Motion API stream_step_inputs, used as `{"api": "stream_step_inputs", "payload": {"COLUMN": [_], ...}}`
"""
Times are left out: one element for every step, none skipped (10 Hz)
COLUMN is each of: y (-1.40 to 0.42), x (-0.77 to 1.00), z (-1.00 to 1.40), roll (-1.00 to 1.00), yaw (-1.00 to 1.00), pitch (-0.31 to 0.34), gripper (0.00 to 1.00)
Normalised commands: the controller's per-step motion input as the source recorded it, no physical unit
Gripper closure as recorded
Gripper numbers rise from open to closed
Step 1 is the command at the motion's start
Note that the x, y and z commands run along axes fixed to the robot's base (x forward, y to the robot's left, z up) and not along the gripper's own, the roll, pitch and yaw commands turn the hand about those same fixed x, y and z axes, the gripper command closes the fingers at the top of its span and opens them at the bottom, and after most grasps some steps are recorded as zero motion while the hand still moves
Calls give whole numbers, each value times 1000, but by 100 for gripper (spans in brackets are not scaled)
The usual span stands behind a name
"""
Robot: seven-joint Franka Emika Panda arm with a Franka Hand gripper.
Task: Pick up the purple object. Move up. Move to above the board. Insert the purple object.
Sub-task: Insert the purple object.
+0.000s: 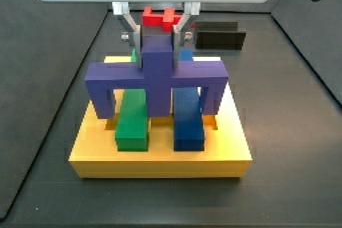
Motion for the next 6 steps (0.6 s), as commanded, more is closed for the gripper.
{"api": "stream_step_inputs", "payload": {"y": [0, 0, 0, 0, -20, -20], "x": [151, 91, 0, 0, 0, 0], "z": [-20, -120, -311, -380, -309, -271], "roll": [0, 0, 4, 6, 0, 0], "yaw": [0, 0, 0, 0, 0, 0], "pitch": [0, 0, -19, -41, -29, -27], "gripper": [100, 100, 100, 100, 100, 100]}}
